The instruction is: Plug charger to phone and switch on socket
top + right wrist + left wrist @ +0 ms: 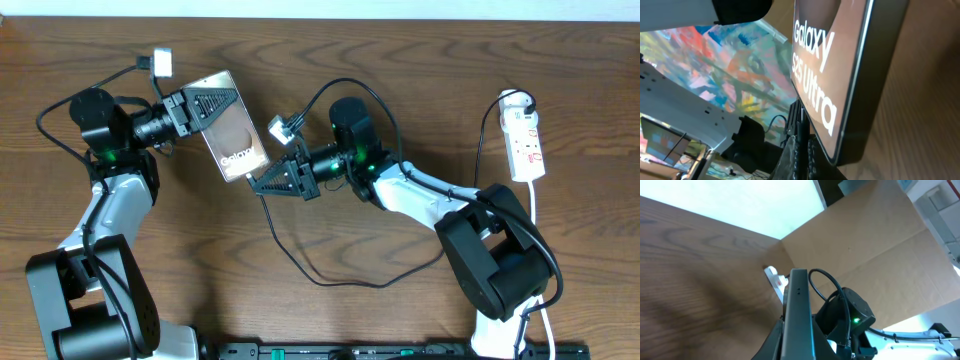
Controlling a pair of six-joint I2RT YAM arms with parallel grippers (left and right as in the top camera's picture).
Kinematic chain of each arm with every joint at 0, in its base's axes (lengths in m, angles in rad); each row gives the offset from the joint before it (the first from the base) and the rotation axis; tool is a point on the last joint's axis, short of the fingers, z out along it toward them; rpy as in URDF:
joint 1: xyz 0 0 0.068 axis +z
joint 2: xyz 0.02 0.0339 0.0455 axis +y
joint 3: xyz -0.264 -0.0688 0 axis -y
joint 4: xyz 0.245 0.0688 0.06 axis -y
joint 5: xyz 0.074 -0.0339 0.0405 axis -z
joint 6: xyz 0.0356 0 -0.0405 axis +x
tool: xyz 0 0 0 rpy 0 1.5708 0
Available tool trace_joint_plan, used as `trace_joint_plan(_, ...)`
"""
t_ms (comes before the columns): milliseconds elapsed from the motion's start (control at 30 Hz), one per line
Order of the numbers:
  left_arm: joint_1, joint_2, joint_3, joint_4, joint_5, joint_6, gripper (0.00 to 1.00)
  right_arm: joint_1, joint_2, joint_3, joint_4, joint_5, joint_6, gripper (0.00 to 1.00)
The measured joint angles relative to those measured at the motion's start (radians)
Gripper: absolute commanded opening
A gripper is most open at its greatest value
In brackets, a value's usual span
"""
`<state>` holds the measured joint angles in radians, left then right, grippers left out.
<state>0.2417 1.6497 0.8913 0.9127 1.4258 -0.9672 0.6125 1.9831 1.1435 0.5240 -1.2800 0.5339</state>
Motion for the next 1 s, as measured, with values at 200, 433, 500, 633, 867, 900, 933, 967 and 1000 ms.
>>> trace_joint_plan(200, -0.001, 0.0, 0.0, 0.0, -0.019, 0.0, 0.08, -0.002, 0.0, 0.0, 0.002, 0.016, 0.0, 0.01)
trace_joint_plan(433, 0.0, 0.0, 0.0, -0.001, -0.034, 0.0, 0.07, -0.003, 0.0, 0.0, 0.002, 0.026, 0.0, 0.01)
trace_joint_plan(500, 0.001, 0.0, -0.001, -0.001, -0.043, -0.001, 0.08, -0.005, 0.0, 0.0, 0.001, 0.029, 0.0, 0.01)
trace_joint_plan(633, 0.018, 0.0, -0.001, -0.001, -0.045, -0.004, 0.07, -0.02, 0.0, 0.0, -0.005, 0.034, 0.0, 0.01)
trace_joint_plan(867, 0.05, 0.0, -0.001, -0.001, -0.045, -0.005, 0.07, -0.04, 0.0, 0.0, -0.005, 0.041, 0.0, 0.01)
trace_joint_plan(900, 0.049, 0.0, -0.001, -0.001, -0.045, -0.005, 0.07, -0.04, 0.0, 0.0, -0.005, 0.041, 0.0, 0.01)
trace_joint_plan(933, 0.049, 0.0, -0.001, -0.001, -0.045, -0.005, 0.07, -0.039, 0.0, 0.0, -0.005, 0.041, 0.0, 0.01)
trace_joint_plan(967, 0.049, 0.0, -0.001, -0.001, -0.045, -0.005, 0.07, -0.038, 0.0, 0.0, -0.005, 0.041, 0.0, 0.01)
trace_joint_plan(1000, 0.049, 0.0, -0.001, -0.001, -0.045, -0.006, 0.07, -0.036, 0.0, 0.0, -0.005, 0.042, 0.0, 0.01)
